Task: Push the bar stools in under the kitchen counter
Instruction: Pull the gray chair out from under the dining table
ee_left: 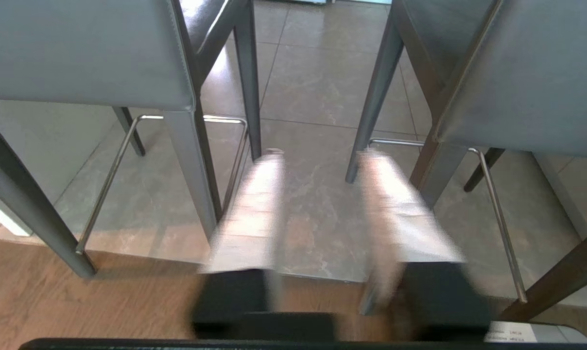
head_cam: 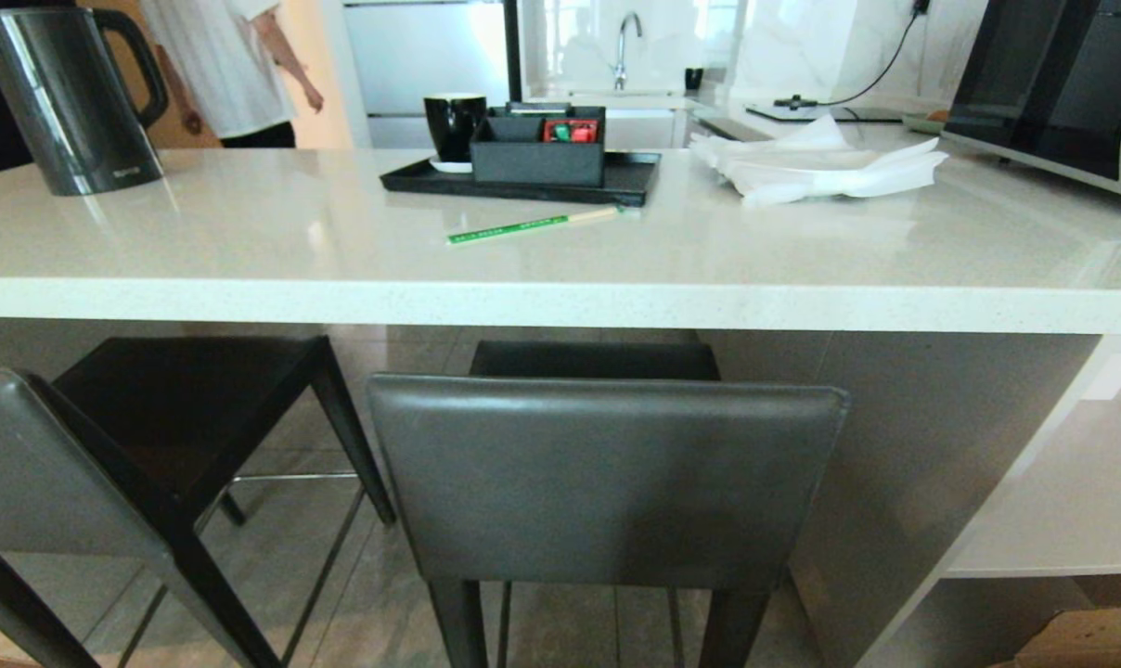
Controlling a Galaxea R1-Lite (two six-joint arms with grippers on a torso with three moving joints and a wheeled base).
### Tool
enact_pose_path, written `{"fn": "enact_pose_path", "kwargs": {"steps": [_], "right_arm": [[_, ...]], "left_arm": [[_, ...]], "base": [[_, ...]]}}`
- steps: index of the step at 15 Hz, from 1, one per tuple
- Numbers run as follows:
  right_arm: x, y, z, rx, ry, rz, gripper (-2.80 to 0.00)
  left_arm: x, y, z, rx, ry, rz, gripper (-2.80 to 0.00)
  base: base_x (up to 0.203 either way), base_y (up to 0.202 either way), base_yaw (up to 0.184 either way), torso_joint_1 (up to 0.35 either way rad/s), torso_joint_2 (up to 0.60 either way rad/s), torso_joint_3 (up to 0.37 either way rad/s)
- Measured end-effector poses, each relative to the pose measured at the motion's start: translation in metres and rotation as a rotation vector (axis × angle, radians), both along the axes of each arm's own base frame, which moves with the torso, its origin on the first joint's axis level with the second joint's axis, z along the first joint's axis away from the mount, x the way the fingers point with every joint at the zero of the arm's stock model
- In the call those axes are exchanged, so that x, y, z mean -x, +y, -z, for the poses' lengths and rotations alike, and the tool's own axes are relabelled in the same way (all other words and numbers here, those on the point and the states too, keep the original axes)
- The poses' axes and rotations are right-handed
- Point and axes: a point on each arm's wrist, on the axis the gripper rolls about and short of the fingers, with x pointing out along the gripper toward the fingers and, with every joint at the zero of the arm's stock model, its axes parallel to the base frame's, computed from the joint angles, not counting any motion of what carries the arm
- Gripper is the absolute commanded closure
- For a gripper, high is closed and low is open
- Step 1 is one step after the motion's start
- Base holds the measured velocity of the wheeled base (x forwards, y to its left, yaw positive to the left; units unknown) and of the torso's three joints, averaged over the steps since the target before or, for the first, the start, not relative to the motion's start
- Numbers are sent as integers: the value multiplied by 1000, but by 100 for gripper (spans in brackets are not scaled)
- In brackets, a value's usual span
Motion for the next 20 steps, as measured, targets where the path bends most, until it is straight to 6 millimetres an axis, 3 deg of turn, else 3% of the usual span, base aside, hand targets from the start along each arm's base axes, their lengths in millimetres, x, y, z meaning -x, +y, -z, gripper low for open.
{"fn": "enact_pose_path", "kwargs": {"steps": [20], "right_arm": [[0,0,0,14,-5,-3,-280]], "left_arm": [[0,0,0,1,-1,-3,-280]], "base": [[0,0,0,0,0,0]]}}
